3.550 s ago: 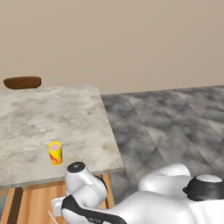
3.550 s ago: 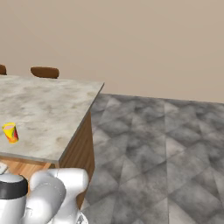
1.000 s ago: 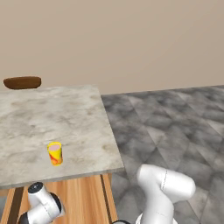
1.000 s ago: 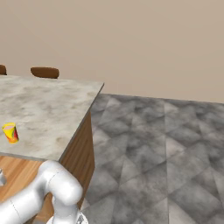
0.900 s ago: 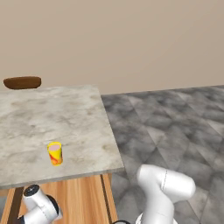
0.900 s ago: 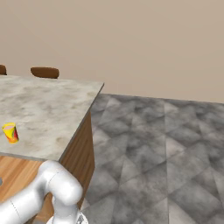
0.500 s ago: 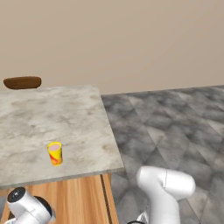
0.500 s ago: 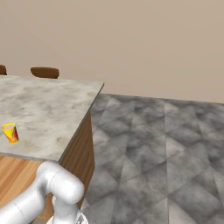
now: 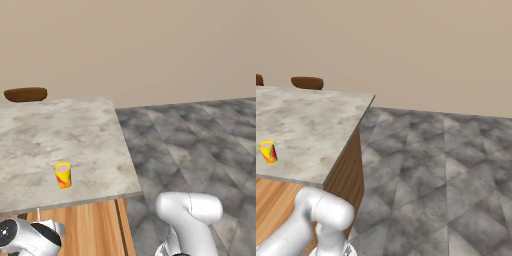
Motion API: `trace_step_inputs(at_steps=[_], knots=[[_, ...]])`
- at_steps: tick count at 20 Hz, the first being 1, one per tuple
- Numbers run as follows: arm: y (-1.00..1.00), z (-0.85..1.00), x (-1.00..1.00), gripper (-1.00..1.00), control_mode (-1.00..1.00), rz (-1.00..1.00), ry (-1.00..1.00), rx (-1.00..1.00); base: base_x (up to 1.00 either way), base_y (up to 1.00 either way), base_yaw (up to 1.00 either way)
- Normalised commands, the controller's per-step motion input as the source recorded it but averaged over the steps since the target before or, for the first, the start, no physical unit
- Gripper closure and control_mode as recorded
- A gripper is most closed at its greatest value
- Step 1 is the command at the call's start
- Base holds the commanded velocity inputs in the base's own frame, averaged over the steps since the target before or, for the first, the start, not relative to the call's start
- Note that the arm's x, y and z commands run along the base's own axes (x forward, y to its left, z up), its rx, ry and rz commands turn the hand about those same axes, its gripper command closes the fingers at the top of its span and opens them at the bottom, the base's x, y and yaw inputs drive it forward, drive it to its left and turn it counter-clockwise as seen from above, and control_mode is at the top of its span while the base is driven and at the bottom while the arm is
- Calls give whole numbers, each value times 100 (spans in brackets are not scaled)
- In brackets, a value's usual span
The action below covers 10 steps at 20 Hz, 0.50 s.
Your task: Pick up the straw from the left drawer and put it inside the smoothie cup.
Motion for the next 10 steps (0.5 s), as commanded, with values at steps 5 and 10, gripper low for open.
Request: trace_step_inputs(at_steps=[5,10], knots=[[-30,100,0,100,-100,0,-55,-5,0,0,0],[-40,100,0,100,-100,0,-49,-3,0,0,0]])
